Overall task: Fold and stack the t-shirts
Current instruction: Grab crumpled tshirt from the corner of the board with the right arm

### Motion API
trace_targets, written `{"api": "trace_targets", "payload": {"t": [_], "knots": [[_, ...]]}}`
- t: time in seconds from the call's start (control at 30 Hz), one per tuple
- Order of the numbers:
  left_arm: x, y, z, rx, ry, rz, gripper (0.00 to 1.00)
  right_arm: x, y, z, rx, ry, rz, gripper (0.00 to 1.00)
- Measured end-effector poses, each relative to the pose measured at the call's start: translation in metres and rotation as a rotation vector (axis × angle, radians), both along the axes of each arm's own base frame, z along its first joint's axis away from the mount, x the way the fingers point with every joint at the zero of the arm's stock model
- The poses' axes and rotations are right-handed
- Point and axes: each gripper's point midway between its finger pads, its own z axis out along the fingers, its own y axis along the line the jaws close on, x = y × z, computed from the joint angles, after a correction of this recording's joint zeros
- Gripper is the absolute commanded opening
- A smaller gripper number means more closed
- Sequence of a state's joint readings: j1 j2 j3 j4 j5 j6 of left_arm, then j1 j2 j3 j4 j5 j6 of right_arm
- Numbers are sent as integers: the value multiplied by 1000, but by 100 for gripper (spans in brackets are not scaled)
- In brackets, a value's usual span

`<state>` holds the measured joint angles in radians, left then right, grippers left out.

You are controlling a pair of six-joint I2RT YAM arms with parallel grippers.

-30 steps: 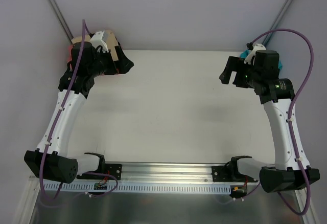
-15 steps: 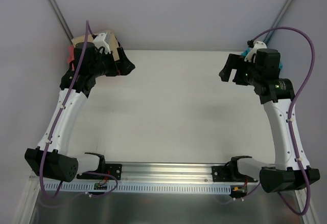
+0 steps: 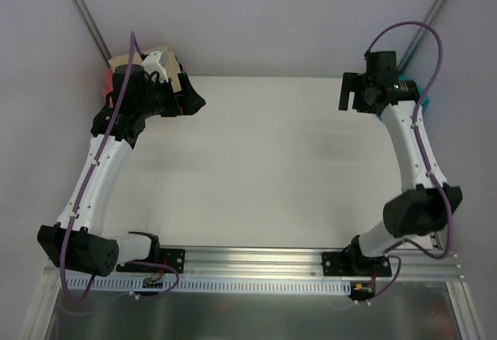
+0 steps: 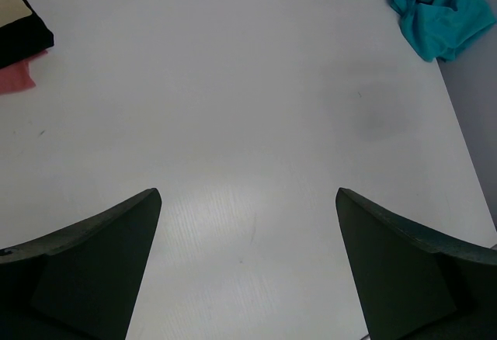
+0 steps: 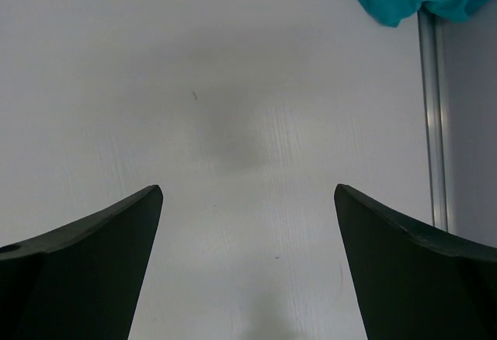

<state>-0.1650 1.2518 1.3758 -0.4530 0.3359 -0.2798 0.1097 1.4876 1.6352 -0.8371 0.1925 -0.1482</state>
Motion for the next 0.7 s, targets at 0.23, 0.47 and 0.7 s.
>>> {"api": "trace_targets", "payload": {"t": [0.23, 0.47, 0.7], "knots": [[-1, -6, -4, -9, 8, -14, 99, 101, -33, -54, -70, 118, -130, 99], [-4, -6, -35, -8, 71, -10, 99, 128, -93, -103, -39, 202, -283, 100], [-6, -5, -65, -7, 127, 6, 99, 132, -152, -127, -23, 209, -407, 100]]}}
